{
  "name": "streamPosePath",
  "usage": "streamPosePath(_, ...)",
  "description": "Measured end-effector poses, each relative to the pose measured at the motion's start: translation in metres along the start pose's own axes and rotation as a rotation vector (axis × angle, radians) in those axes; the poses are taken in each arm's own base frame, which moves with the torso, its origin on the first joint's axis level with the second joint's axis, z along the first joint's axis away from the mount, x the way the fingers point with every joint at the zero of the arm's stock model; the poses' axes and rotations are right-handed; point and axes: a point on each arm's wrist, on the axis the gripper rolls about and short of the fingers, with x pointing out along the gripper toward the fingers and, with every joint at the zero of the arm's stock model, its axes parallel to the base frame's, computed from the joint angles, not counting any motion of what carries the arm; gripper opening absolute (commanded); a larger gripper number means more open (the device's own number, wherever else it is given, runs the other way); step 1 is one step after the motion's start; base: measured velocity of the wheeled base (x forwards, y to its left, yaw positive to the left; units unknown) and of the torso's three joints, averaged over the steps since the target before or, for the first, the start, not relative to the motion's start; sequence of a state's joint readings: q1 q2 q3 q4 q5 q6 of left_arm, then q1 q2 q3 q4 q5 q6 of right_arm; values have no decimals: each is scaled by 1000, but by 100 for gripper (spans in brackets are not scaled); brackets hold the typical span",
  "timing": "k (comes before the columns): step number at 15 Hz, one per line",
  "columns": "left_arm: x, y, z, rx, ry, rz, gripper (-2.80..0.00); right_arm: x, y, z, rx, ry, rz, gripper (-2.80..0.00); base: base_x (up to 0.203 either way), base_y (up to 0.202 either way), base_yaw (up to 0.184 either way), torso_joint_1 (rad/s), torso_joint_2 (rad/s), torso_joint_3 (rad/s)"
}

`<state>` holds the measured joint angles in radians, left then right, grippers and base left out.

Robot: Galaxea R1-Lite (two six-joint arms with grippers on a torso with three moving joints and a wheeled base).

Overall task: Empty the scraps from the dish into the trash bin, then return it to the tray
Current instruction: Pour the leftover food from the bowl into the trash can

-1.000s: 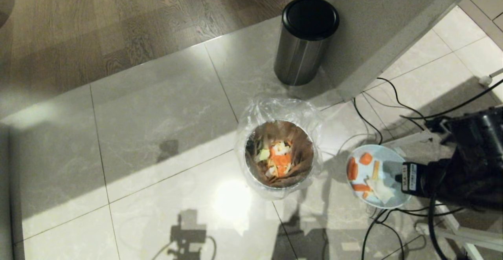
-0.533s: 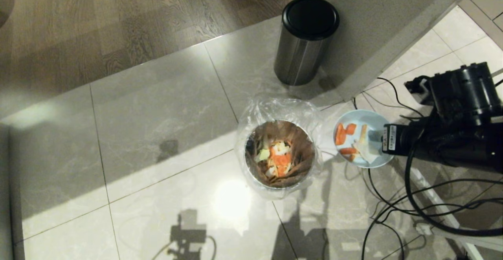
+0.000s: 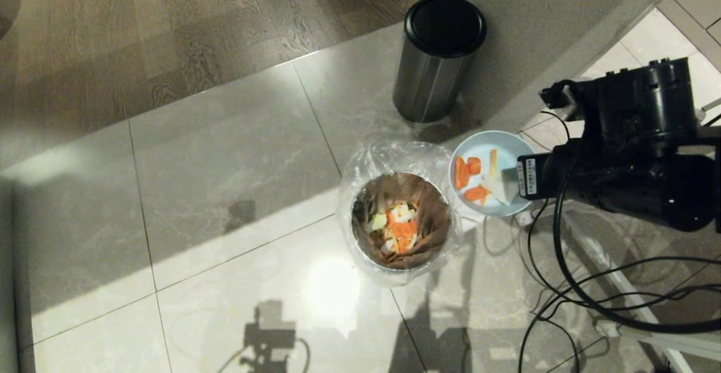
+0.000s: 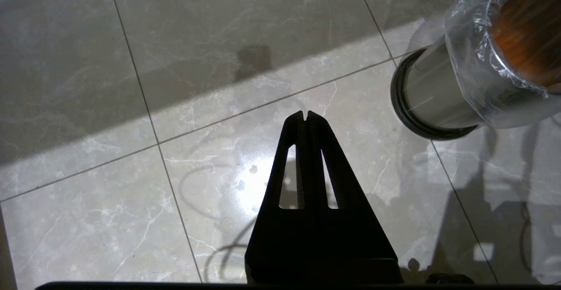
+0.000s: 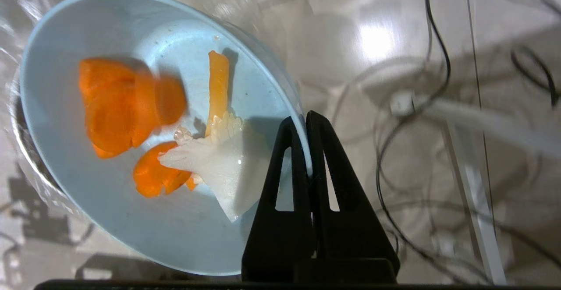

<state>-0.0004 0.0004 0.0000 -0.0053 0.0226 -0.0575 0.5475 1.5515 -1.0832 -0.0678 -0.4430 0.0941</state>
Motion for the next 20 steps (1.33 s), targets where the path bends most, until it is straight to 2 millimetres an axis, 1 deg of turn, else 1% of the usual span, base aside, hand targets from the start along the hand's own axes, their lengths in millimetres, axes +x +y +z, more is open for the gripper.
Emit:
streamPosePath(2,0,0,0,0,0,0,-280,4,8,6,-18,-79,13,-280,0,0,0,0,0,0)
streamPosePath(4,0,0,0,0,0,1,-280,10,15,12,-81,-177,17,-280,0,0,0,0,0,0)
streamPosePath(8,0,0,0,0,0,1,-280,16,31,12,-194,-351,24,-280,0,0,0,0,0,0)
streamPosePath(10,0,0,0,0,0,0,-280,19,40,8,-247,-446,24,-280,0,0,0,0,0,0)
streamPosePath(14,0,0,0,0,0,0,-280,20,56,-7,-347,-565,31,-280,0,0,0,0,0,0)
streamPosePath(20,0,0,0,0,0,0,-280,20,65,-20,-545,-810,107,-280,0,0,0,0,0,0)
